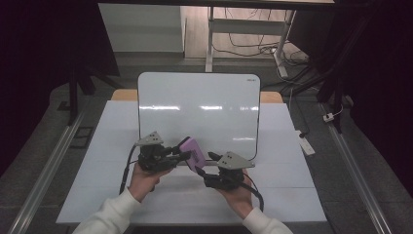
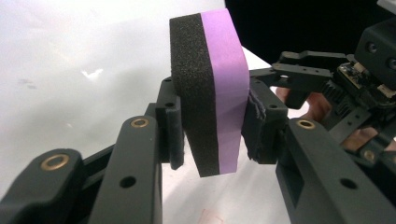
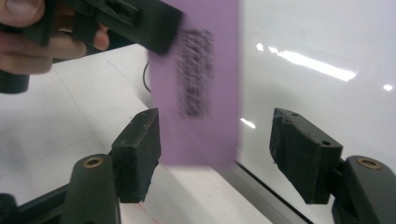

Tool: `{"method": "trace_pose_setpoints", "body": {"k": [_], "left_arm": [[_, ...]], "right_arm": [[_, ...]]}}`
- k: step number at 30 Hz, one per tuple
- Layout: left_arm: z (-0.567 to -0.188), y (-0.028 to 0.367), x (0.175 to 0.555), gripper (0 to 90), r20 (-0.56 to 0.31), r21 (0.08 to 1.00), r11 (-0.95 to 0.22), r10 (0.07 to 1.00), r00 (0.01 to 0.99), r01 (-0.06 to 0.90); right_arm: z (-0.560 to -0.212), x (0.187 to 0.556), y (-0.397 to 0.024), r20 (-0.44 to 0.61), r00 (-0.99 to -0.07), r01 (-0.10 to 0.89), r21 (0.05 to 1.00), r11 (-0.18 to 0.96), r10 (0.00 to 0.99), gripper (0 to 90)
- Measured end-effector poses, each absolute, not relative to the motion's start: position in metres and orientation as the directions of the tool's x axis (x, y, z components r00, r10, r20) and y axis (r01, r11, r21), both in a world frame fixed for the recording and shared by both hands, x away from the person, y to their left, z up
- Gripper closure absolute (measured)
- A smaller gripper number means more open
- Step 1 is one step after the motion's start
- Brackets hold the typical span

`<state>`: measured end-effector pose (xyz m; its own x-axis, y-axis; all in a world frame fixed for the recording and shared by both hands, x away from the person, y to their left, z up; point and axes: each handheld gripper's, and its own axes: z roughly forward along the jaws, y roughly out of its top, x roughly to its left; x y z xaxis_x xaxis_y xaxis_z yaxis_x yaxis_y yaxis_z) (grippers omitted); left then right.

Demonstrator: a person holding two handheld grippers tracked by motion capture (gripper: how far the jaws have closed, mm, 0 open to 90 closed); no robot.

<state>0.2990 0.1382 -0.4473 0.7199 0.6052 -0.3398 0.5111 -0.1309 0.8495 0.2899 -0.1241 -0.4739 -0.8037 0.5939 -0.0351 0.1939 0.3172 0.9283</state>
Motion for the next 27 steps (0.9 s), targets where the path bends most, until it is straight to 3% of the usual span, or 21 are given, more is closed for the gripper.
{"method": "trace_pose_setpoints", "body": {"k": [6,16,27], "left_arm": [[-0.440,0.157,0.298,62.2,-0.318,0.856,-0.118,0.648,0.692,0.503],[-0.427,0.186,0.297,62.2,-0.299,0.864,-0.095,0.693,0.656,0.494],[-0.421,0.198,0.298,62.2,-0.287,0.868,-0.091,0.712,0.641,0.489]], "right_arm": [[-0.472,0.294,-0.151,-0.033,-0.783,0.218,0.920,0.324,0.621,31.3],[-0.478,0.298,-0.220,-0.059,-0.669,0.274,0.907,0.320,0.741,30.9],[-0.487,0.300,-0.266,-0.073,-0.622,0.303,0.896,0.325,0.780,32.3]]}}
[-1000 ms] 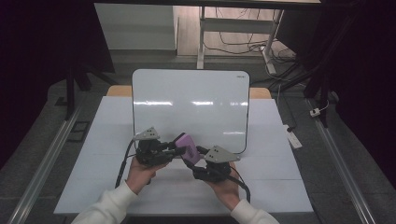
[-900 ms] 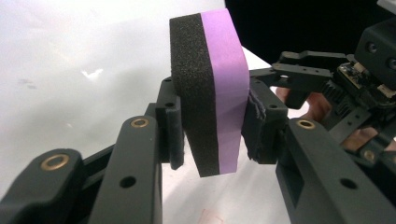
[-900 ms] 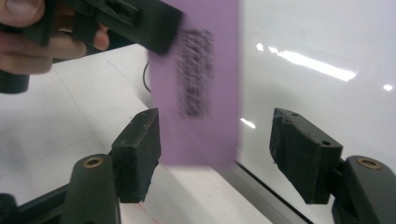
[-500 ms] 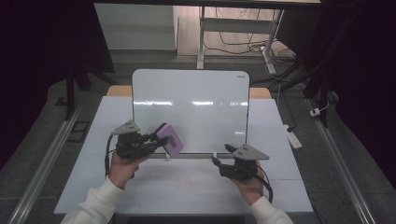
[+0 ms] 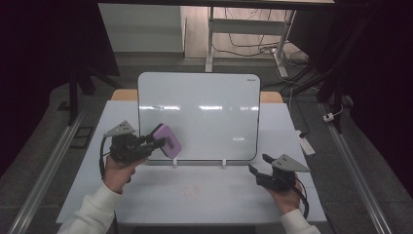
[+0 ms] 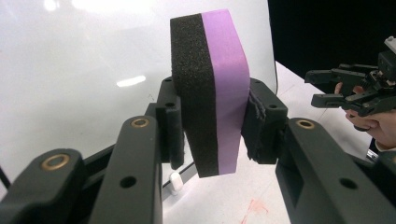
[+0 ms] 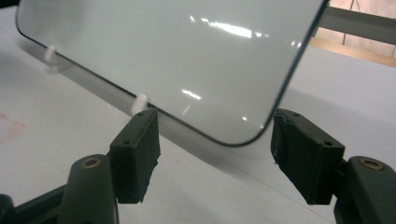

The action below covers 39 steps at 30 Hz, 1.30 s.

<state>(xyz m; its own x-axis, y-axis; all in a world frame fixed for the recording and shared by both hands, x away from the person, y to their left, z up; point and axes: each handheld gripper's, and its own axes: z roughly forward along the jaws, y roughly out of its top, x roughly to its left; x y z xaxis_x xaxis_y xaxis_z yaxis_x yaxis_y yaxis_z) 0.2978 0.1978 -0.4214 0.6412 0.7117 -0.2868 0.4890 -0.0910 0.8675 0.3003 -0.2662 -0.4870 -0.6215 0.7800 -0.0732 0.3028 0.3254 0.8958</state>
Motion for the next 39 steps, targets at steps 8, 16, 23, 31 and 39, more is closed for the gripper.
{"method": "trace_pose_setpoints", "body": {"k": [8,16,23,31,39], "left_arm": [[-0.414,0.208,0.301,62.2,-0.299,0.857,-0.090,0.715,0.632,0.507],[-0.406,0.216,0.308,62.1,-0.287,0.857,-0.085,0.740,0.608,0.508],[-0.389,0.225,0.322,62.1,-0.265,0.861,-0.079,0.773,0.576,0.502],[-0.373,0.237,0.341,62.0,-0.243,0.859,-0.071,0.815,0.526,0.507],[-0.366,0.240,0.354,61.8,-0.244,0.864,-0.049,0.829,0.503,0.501]], "right_arm": [[-0.493,0.303,-0.275,-0.085,-0.606,0.320,0.885,0.340,0.791,32.3],[-0.496,0.304,-0.272,-0.099,-0.605,0.325,0.875,0.358,0.790,32.3],[-0.497,0.305,-0.273,-0.110,-0.599,0.326,0.871,0.367,0.793,32.3],[-0.496,0.305,-0.274,-0.111,-0.589,0.328,0.872,0.362,0.801,32.3],[-0.497,0.305,-0.274,-0.112,-0.586,0.329,0.872,0.362,0.803,32.2]]}}
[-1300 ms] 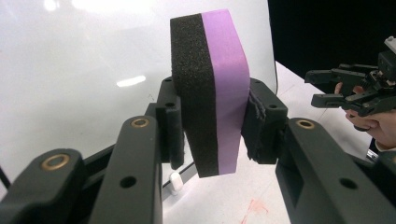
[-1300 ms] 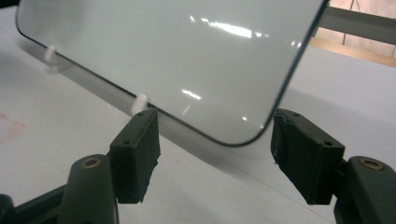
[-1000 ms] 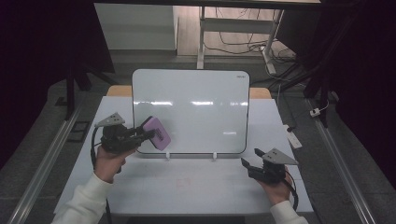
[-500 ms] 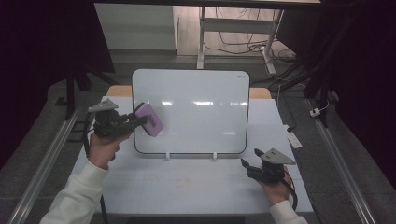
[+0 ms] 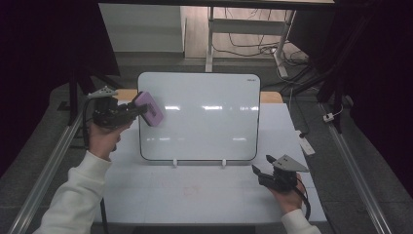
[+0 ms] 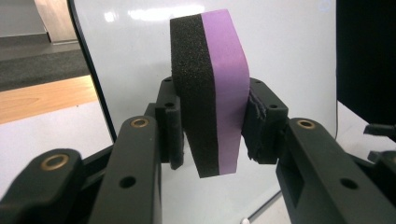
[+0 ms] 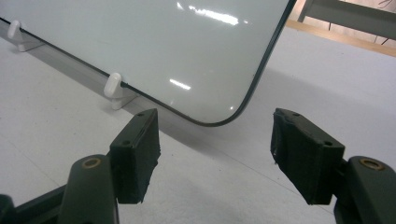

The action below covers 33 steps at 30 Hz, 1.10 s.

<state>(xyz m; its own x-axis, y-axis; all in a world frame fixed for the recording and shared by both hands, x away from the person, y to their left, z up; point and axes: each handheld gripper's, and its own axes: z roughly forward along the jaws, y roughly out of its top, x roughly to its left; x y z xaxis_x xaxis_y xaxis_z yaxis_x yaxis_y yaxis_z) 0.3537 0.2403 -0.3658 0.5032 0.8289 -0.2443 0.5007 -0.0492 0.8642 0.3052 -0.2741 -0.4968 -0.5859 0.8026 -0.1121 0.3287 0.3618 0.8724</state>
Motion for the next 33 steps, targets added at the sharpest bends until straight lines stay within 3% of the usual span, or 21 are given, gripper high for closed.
{"method": "trace_pose_setpoints", "body": {"k": [33], "left_arm": [[-0.357,0.216,0.399,61.5,-0.242,0.900,0.029,0.863,0.443,0.435]], "right_arm": [[-0.499,0.306,-0.274,-0.120,-0.582,0.324,0.873,0.364,0.805,32.1]]}}
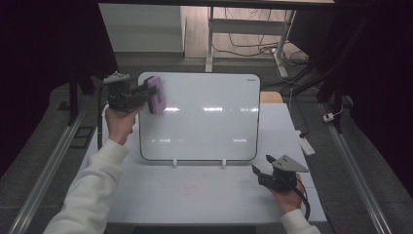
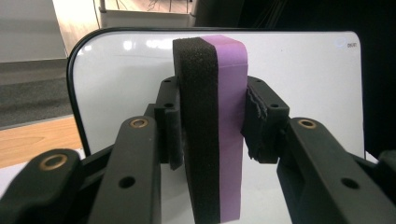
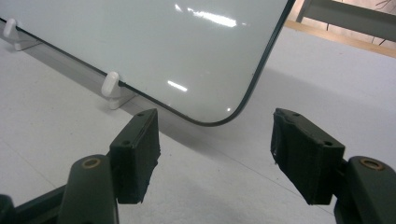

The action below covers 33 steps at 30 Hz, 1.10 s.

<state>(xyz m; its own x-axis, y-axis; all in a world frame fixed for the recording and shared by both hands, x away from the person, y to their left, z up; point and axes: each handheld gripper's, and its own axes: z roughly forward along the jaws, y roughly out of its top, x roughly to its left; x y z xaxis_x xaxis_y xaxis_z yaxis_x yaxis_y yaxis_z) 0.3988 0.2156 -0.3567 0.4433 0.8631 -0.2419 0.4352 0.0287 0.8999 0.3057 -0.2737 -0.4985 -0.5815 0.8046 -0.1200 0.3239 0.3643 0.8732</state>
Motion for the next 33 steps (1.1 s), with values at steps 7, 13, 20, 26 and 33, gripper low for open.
{"method": "trace_pose_setpoints", "body": {"k": [7,13,20,26,33], "left_arm": [[-0.362,0.214,0.408,62.3,-0.223,0.892,0.016,0.885,0.409,0.452],[-0.362,0.210,0.407,61.9,-0.197,0.898,-0.002,0.893,0.405,0.441],[-0.365,0.201,0.407,57.4,-0.171,0.898,-0.029,0.896,0.410,0.438],[-0.369,0.197,0.408,52.0,-0.162,0.899,-0.035,0.899,0.406,0.436],[-0.363,0.199,0.399,43.5,-0.165,0.915,-0.027,0.885,0.436,0.401]], "right_arm": [[-0.499,0.306,-0.273,-0.122,-0.582,0.323,0.873,0.366,0.804,32.1],[-0.499,0.306,-0.274,-0.121,-0.581,0.323,0.874,0.365,0.805,32.1],[-0.498,0.306,-0.273,-0.127,-0.580,0.320,0.873,0.369,0.805,32.1],[-0.498,0.306,-0.274,-0.128,-0.578,0.319,0.874,0.367,0.806,32.0],[-0.497,0.306,-0.274,-0.126,-0.577,0.319,0.875,0.365,0.807,32.1]]}}
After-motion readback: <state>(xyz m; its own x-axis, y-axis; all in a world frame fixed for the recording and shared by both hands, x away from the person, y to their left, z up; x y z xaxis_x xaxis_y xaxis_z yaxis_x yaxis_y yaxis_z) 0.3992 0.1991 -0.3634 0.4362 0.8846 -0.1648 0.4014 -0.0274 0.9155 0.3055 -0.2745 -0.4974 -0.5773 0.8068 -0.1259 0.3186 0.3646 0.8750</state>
